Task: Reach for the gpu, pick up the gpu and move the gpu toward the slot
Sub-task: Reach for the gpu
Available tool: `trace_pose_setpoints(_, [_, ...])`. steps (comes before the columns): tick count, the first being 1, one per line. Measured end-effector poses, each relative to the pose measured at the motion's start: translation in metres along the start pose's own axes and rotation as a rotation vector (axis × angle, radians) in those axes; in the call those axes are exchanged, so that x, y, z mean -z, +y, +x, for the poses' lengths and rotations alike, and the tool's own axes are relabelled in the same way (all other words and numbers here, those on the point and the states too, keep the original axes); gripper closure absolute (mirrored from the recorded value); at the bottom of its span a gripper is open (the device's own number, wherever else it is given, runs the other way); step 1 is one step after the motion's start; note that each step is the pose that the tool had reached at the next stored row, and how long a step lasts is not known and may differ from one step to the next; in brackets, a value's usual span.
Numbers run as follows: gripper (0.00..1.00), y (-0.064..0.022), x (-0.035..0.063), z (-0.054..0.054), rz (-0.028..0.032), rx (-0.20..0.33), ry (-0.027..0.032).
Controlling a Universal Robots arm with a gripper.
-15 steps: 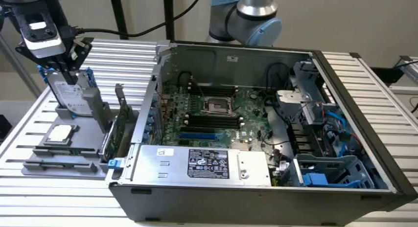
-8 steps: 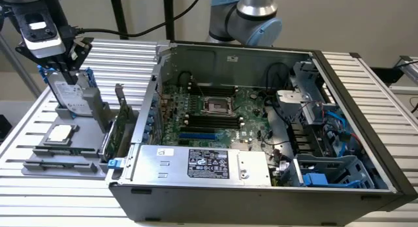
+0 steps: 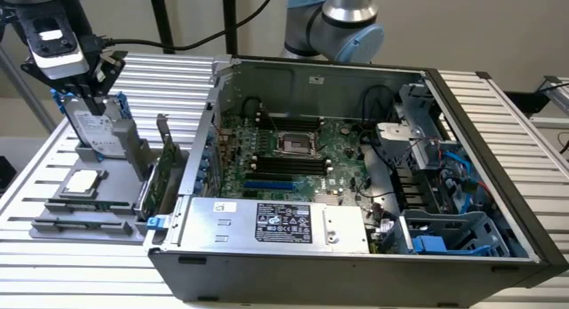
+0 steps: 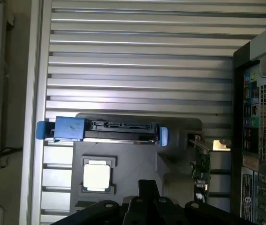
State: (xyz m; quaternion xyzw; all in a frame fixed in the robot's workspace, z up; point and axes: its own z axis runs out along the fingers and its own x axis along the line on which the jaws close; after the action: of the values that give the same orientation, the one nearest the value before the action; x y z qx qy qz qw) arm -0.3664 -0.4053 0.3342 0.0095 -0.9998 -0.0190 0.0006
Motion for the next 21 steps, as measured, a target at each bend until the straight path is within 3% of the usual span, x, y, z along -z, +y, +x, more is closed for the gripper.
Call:
trace_pose_setpoints(7, [0.89,-0.0242,0.0009,-0.011,-0.0002,0.0,0.004])
trace_pose_setpoints(21, [0.89,-0.0501,-0.005,-0.072,-0.0002,0.0,0.0041])
